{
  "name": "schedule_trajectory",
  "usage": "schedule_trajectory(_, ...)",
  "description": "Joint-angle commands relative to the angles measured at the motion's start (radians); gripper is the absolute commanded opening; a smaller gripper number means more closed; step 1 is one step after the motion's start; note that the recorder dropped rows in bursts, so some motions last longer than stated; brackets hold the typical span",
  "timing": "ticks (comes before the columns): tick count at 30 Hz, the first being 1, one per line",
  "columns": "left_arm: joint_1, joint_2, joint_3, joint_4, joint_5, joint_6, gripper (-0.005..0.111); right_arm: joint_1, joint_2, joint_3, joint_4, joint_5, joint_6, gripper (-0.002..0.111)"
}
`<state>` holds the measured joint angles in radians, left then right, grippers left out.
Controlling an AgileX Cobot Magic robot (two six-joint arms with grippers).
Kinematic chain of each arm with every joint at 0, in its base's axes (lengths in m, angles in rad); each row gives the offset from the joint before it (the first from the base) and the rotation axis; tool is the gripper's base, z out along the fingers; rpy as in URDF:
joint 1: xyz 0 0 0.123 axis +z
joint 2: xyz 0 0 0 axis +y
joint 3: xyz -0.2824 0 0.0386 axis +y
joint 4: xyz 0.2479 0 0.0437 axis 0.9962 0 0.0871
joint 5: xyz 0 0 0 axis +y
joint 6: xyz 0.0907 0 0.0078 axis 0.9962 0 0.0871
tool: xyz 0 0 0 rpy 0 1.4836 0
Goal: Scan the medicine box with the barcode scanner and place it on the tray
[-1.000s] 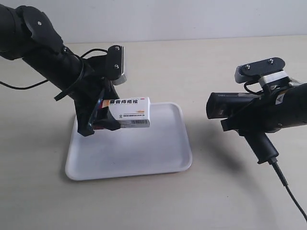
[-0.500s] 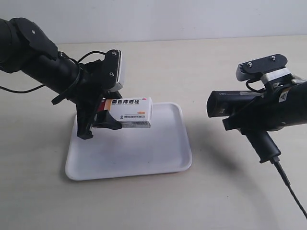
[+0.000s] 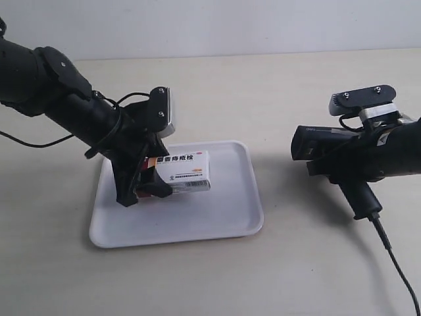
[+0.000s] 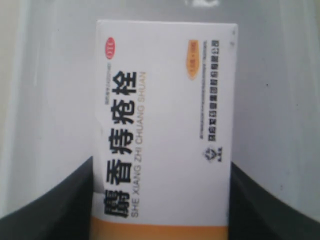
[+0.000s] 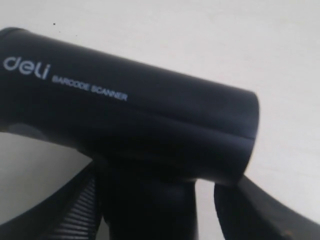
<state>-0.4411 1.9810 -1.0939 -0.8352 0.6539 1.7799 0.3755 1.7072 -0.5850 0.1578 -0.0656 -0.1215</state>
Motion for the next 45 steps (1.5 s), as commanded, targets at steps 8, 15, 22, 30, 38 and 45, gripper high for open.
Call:
schedule_trajectory(8, 0.001, 0.069, 0.000, -0.077, -0.092, -0.062, 0.018, -0.005, 0.072, -0.002, 0.027, -0.114, -0.009, 0.004)
schedule_trajectory(15, 0.001, 0.067, 0.000, -0.056, -0.038, -0.158, 0.076, -0.003, 0.105, -0.002, 0.027, -0.116, -0.006, 0.036)
schedule_trajectory(22, 0.001, -0.039, 0.000, -0.058, 0.028, -0.170, 0.105, -0.003, 0.065, -0.002, 0.052, -0.104, 0.043, 0.076)
schedule_trajectory(30, 0.036, -0.364, -0.026, -0.067, 0.064, -0.390, 0.089, -0.003, -0.323, -0.008, 0.044, 0.111, 0.016, 0.079)
schedule_trajectory(38, 0.083, -0.707, 0.176, -0.311, 0.004, -0.389, 0.004, -0.003, -0.886, 0.100, 0.074, 0.193, 0.016, 0.001)
schedule_trajectory(45, 0.081, -1.047, 0.627, -0.909, -0.332, 0.106, 0.004, -0.003, -1.315, 0.316, 0.075, 0.152, 0.026, 0.000)
